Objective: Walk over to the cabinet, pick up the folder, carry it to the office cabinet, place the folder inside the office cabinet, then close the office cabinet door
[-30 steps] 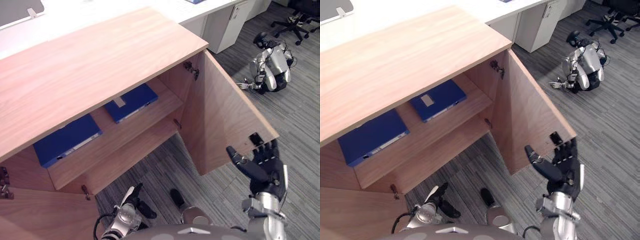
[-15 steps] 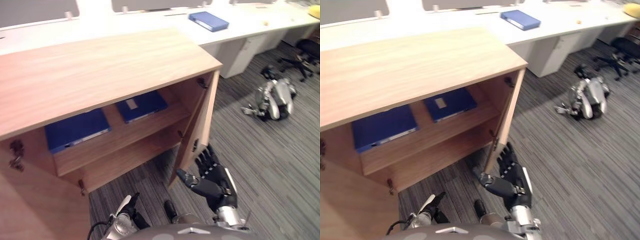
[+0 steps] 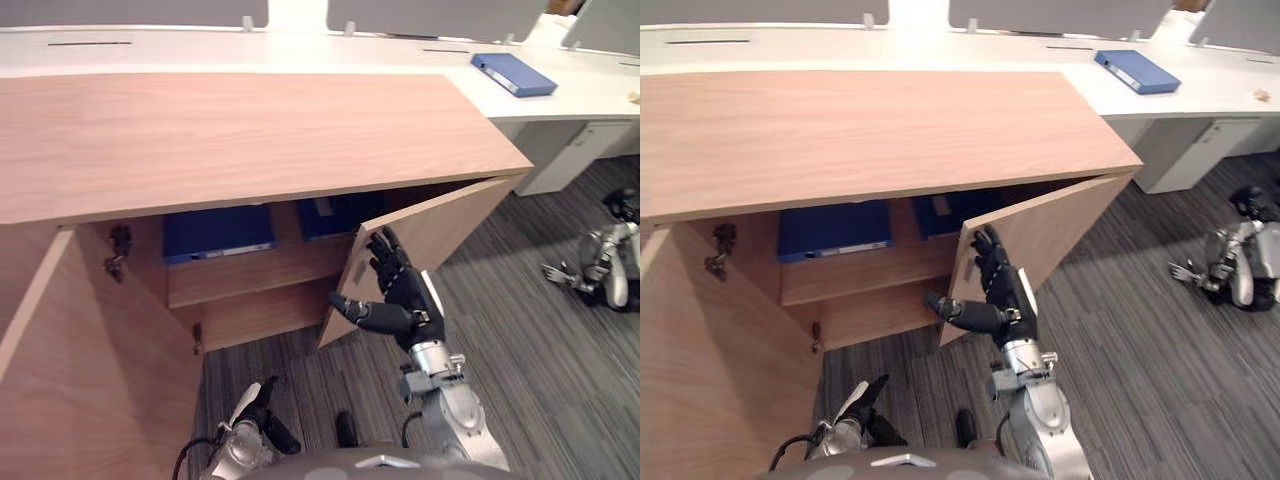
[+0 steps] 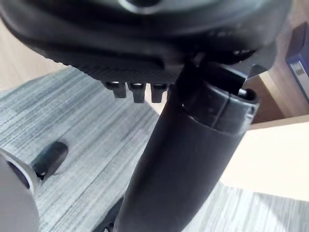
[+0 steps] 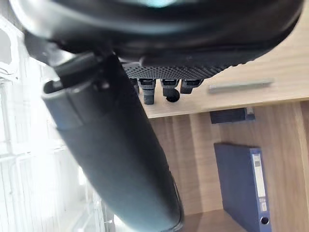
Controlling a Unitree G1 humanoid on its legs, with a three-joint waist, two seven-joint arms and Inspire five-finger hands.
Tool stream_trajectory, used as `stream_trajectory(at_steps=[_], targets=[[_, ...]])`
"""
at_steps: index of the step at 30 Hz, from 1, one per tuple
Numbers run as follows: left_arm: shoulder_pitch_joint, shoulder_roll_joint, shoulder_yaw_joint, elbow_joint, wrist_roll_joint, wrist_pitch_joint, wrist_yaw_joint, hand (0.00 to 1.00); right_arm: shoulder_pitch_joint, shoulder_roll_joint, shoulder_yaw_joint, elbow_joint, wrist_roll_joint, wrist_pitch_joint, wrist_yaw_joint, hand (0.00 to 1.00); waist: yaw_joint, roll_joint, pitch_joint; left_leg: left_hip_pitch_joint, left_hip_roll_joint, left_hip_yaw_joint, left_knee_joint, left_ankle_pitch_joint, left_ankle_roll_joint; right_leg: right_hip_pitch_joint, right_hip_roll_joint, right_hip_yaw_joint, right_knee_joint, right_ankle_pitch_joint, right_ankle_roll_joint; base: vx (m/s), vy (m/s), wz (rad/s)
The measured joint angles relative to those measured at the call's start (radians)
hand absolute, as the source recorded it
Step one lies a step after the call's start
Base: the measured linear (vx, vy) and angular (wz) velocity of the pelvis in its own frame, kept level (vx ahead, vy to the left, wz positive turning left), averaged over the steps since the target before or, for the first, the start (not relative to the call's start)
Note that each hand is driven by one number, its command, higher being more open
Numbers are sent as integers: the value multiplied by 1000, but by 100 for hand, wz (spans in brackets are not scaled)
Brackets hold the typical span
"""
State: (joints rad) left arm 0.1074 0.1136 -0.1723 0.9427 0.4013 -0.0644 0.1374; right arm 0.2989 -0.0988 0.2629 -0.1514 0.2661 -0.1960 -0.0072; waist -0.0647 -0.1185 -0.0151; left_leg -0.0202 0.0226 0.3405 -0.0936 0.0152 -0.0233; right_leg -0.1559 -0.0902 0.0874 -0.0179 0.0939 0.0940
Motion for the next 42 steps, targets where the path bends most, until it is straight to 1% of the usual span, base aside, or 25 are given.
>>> stream_trajectory(at_steps=[1, 4, 5, 7, 11, 14, 18, 23, 26, 31, 33, 36, 42], targets=[[-6, 1, 3, 0, 0, 0, 6, 100, -22, -1, -15, 22, -1, -2, -7, 100, 7, 4, 3, -1, 0, -4, 0, -1, -1, 0, 0, -4, 0, -3, -2, 4, 4, 15], [-14, 2, 16, 3, -1, 1, 9, 100, -94, -10, -54, 93, -32, -3, -32, 100, 9, 18, 12, -13, -1, -27, 0, 1, -4, 0, -5, -26, -1, -9, -8, 13, 1, 23], [-15, 0, 31, 3, -7, 2, 9, 100, -113, -12, -79, 111, -33, -13, -43, 100, 9, 28, 19, -17, -1, -37, 0, 3, -2, 0, -6, -36, -4, -10, -8, 27, 1, 19], [-15, -1, 39, 4, -21, 5, 9, 100, -147, -18, -100, 160, -33, -9, -52, 100, 10, 33, 23, -20, 0, -48, 0, 7, 3, 1, -6, -49, -5, -9, -6, 52, -8, 16], [-16, 1, 40, 6, -43, 9, 9, 100, -198, -24, -137, 253, -44, 2, -72, 100, 17, 38, 27, -30, 3, -58, 4, 9, 1, 2, -4, -61, -14, -9, -6, 45, -12, 10], [-17, -1, 40, 8, -52, 9, 9, 100, -220, -24, -160, 303, -68, 4, -76, 100, 17, 44, 31, -31, 3, -72, 5, 11, 0, 11, -3, -74, -19, -9, -6, 28, -9, 13], [-23, -4, 40, 21, -71, 10, 10, 100, -240, -25, -167, 400, -68, 27, -86, 100, 26, 48, 34, -23, 3, -95, 5, 14, -3, 33, -2, -96, -28, -10, -9, 0, -11, 16], [-29, -7, 41, 23, -78, 10, 10, 100, -242, -23, -167, 484, -69, 40, -82, 100, 32, 68, 47, -27, 6, -105, 0, 20, -5, 34, -1, -108, -28, -12, -12, -19, -11, 6], [-30, -9, 41, 24, -78, 11, 10, 100, -241, -16, -170, 516, -70, 41, -83, 100, 32, 69, 48, -27, 8, -105, 0, 21, -6, 34, 2, -108, -28, -13, -13, 0, 0, 0], [-35, -15, 41, 25, -78, 11, 10, 100, -224, 24, -207, 568, -82, 42, -87, 100, 31, 69, 48, -26, 7, -105, 0, 21, -6, 36, 2, -108, -32, -13, -13, 0, 0, 0], [-35, -15, 41, 25, -78, 11, 11, 100, -203, 33, -205, 600, -111, 42, -85, 100, 32, 69, 48, -24, 7, -105, 0, 21, -7, 41, 2, -109, -35, -13, -13, 0, 0, 0], [-35, -16, 41, 26, -79, 12, 12, 100, -183, 57, -206, 712, -122, 45, -86, 100, 32, 70, 48, -9, 8, -105, 0, 19, -9, 58, 2, -110, -39, -13, -13, 0, 0, 0], [-35, -25, 42, 29, -87, 13, 15, 100, -158, 65, -207, 889, -189, 66, -86, 100, 32, 71, 49, 0, 8, -100, -1, 18, -10, 65, 2, -108, -39, -13, -14, -3, -1, -1]])
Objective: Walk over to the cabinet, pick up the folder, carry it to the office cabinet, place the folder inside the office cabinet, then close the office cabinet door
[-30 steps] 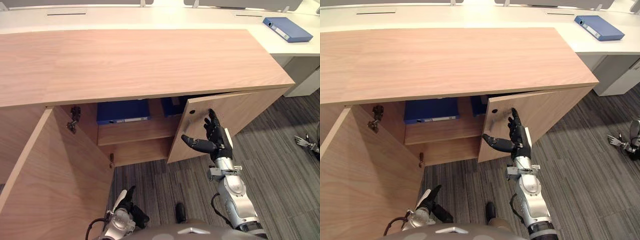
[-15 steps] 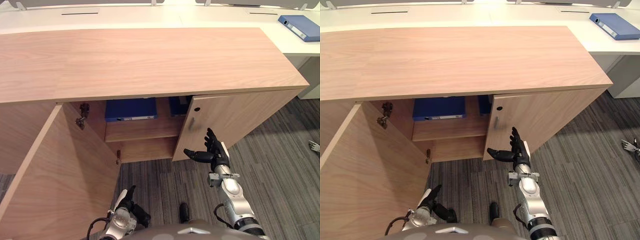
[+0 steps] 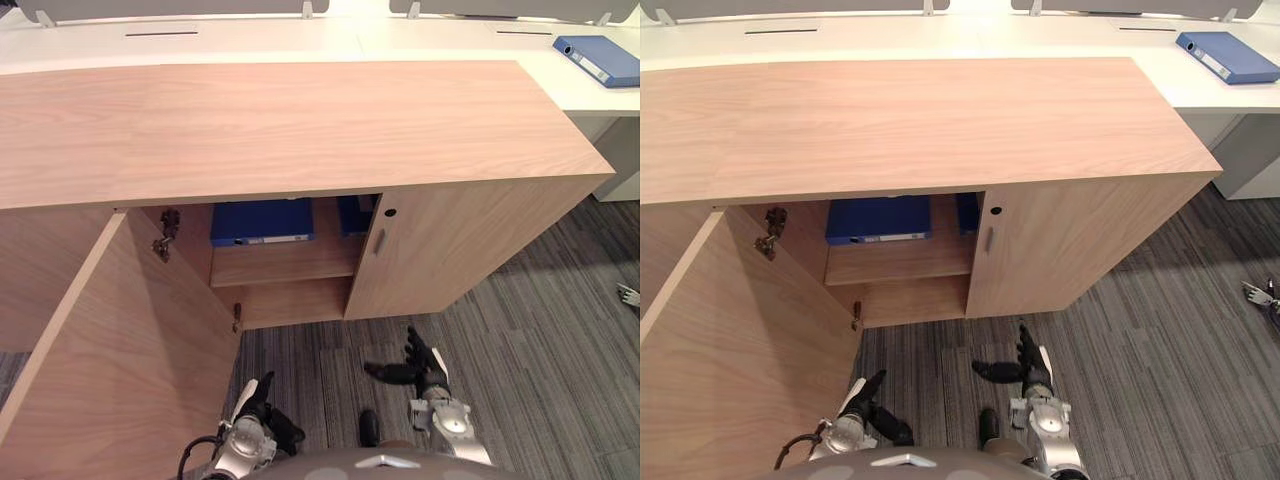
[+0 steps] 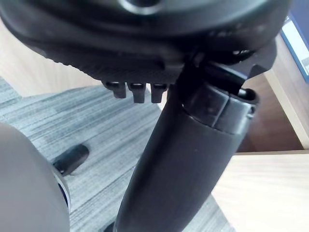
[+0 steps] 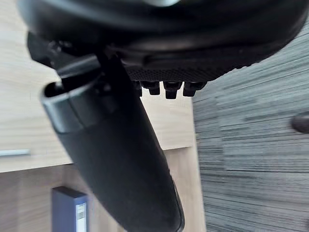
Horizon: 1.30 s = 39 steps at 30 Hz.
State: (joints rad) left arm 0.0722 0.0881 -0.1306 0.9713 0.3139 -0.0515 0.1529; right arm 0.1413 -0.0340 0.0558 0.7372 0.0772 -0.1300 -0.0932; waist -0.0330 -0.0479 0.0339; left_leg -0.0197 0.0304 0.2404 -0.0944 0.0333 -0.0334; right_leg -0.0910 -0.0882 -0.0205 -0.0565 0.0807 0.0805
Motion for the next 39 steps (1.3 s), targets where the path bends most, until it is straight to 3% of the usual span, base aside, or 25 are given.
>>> stream_trajectory(at_steps=[6, 16, 17, 22, 25, 31, 37, 39], targets=[[-8, -12, 33, 28, -31, 11, 4, 100, -8, 1, -45, 138, -22, 25, -25, 100, 0, 1, 1, 17, 1, 28, 0, -7, -3, 4, 3, 24, 1, 1, 1, -12, -5, -12], [-11, -16, 79, 37, -69, 19, 15, 100, -44, 15, -122, 201, -39, 45, -58, 100, 1, -1, 11, 47, 6, 76, 5, -25, -8, 9, 13, 71, 3, 1, 1, 5, -8, -16], [-13, -15, 84, 37, -71, 19, 16, 100, -54, 14, -123, 202, -39, 47, -64, 100, 1, 0, 31, 56, 8, 86, 6, -26, -9, 2, 17, 85, 23, -1, -2, -40, -26, -25], [-31, -13, 97, 36, -88, 19, 15, 100, -72, 15, -124, 203, -38, 52, -64, 100, 2, -13, 67, 49, 9, 95, 6, -20, -2, -59, 14, 98, 140, -54, -2, -71, -21, -7], [-45, -9, 117, 32, -111, 17, 15, 100, -70, 21, -157, 214, -37, 53, -67, 100, 1, -20, 69, -1, 4, 33, 28, -15, 7, -105, -12, 50, 222, -105, 15, -38, -16, 56], [-32, 15, 162, 32, -175, 18, 21, 100, -71, 16, -154, 219, -38, 60, -70, 100, 38, -19, 68, -30, 14, -50, 31, 0, -8, -93, -9, 7, 229, -128, 1, 36, -20, 45], [-35, 9, 192, 19, -218, 17, 25, 100, -81, 22, -155, 220, -38, 65, -73, 100, 41, -15, 82, -100, 30, -160, 86, 6, -24, -58, 12, -100, 187, -125, -25, 9, -68, 54], [-37, 0, 186, 12, -245, 17, 29, 100, -88, 15, -158, 218, -38, 65, -77, 100, 42, -2, 99, -128, 34, -211, 118, 23, -47, -56, 15, -144, 225, -154, -57, -46, -87, 86]])
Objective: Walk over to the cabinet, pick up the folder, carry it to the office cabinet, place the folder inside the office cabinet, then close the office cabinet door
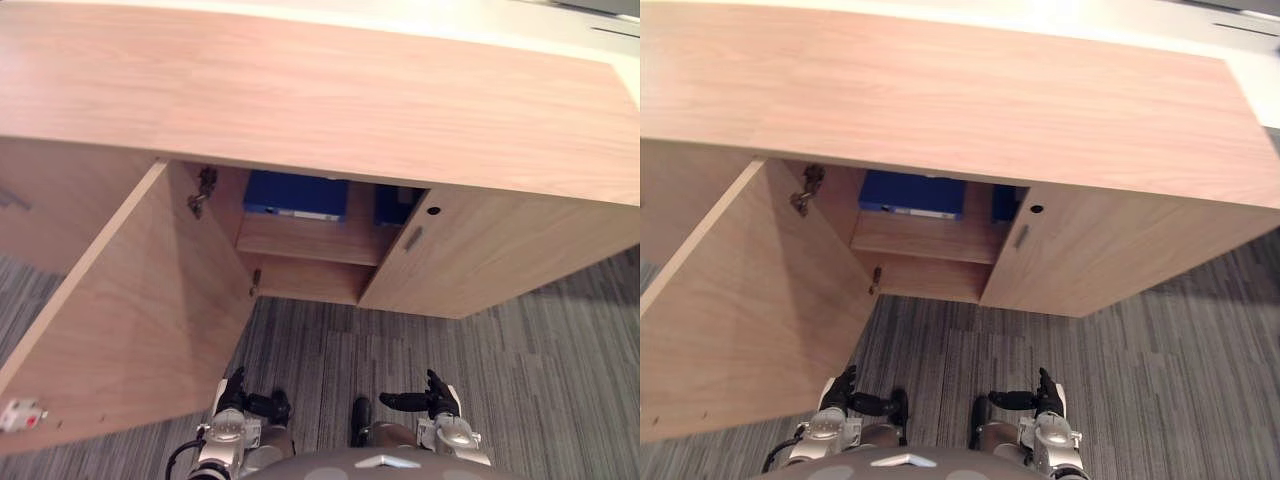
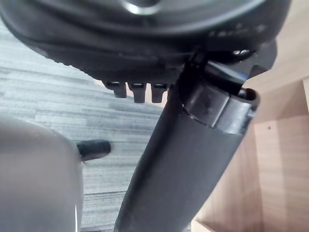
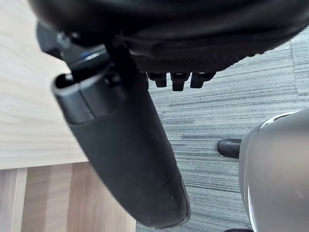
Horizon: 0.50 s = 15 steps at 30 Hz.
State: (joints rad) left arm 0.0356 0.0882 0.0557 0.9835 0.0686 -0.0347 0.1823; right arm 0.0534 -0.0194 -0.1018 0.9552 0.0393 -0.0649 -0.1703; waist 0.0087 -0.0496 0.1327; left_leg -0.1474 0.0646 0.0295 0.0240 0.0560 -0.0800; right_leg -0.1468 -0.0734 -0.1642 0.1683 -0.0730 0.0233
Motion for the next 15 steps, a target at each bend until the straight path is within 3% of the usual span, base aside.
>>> stream_trajectory(at_steps=[2, 4, 5, 6, 7, 8, 11, 15], targets=[[6, -4, -1, -4, -6, -1, 2, 100, 0, -1, -14, -4, 0, 0, -5, 100, 2, 4, 0, 5, 1, -16, -17, 15, -1, -1, -12, -40, 20, -21, -11, -75, -69, 69], [-4, -7, 7, -17, -20, 0, 4, 100, 0, 4, -60, -6, 0, -5, -12, 100, -1, -4, 10, -57, -5, 62, 221, -120, 32, -10, -40, -101, 50, -37, -23, -99, -38, 71], [-1, -8, 7, -17, -21, 0, 6, 100, 8, 6, -77, -7, 0, -5, -14, 100, -7, -3, 10, -45, -10, 82, 291, -165, 30, 10, -46, -117, 44, -37, -22, -8, -16, 72], [10, -15, 7, -18, -21, -1, 7, 100, 26, 6, -83, -9, 1, -5, -19, 100, -17, 7, 4, 6, -16, 106, 250, -189, 27, 35, -47, -144, 31, -37, -13, 33, 3, 61], [15, -21, 7, -19, -21, -1, 7, 100, 34, 2, -88, -10, 1, -5, -22, 100, -20, 18, -1, 30, -17, 109, 193, -186, 31, 40, -44, -157, 29, -38, -8, 26, 36, 60], [14, -25, 8, -21, -21, -2, 8, 100, 40, 3, -110, -5, 1, 0, -22, 100, -18, 14, -3, 66, -31, 102, 104, -147, 50, 43, -48, -164, 25, -36, 3, 3, 45, 33], [31, -18, 9, -30, -39, -4, 13, 100, 49, 15, -116, -4, 1, 1, -23, 100, -14, 0, -12, 124, -51, 86, -35, -76, 63, 69, -44, -173, -32, -5, 19, 33, 43, 19], [56, -19, 18, -37, -48, -5, 31, 100, 55, 15, -116, 1, 1, 1, -25, 100, -14, 6, -18, 183, -62, 63, -87, -63, 67, 129, -36, -180, -54, -1, 22, 43, 14, 17]])
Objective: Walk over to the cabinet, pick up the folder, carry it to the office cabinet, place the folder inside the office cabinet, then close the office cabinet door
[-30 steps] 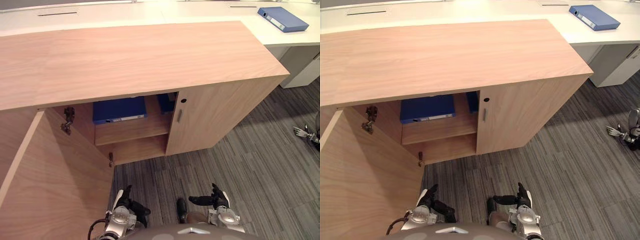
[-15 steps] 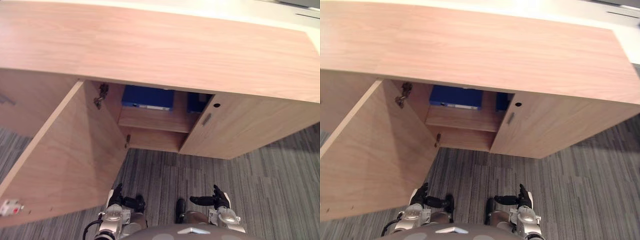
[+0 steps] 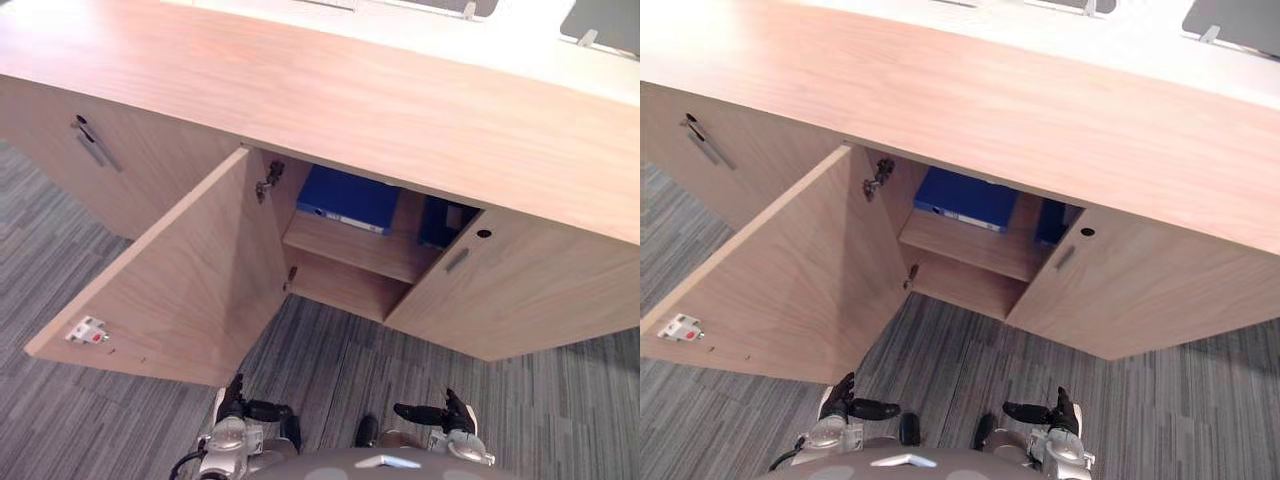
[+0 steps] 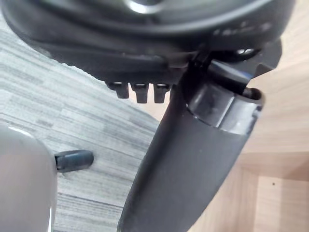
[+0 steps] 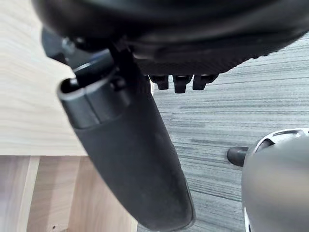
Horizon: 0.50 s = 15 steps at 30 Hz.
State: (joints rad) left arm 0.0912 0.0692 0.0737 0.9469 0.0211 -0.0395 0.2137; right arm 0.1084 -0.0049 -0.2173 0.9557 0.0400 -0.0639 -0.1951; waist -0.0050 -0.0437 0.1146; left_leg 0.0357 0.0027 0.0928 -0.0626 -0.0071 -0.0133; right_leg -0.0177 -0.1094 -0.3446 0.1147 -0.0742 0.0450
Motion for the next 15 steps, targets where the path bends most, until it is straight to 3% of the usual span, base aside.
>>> stream_trajectory(at_steps=[8, 15], targets=[[76, -7, 153, -211, -102, -19, 76, 100, -2, 9, 2, 2, 0, -2, -12, 100, 6, -14, -21, 25, -2, -30, -20, 11, 0, 36, 5, 16, -18, 1, -1, 7, -7, 11], [93, -5, 205, -308, -170, -53, 131, 100, 9, 10, 3, 2, 0, -2, -14, 100, 15, -19, -24, 24, -3, -49, -31, 23, 5, 38, 5, 22, -17, 1, -2, -63, -11, 6]])
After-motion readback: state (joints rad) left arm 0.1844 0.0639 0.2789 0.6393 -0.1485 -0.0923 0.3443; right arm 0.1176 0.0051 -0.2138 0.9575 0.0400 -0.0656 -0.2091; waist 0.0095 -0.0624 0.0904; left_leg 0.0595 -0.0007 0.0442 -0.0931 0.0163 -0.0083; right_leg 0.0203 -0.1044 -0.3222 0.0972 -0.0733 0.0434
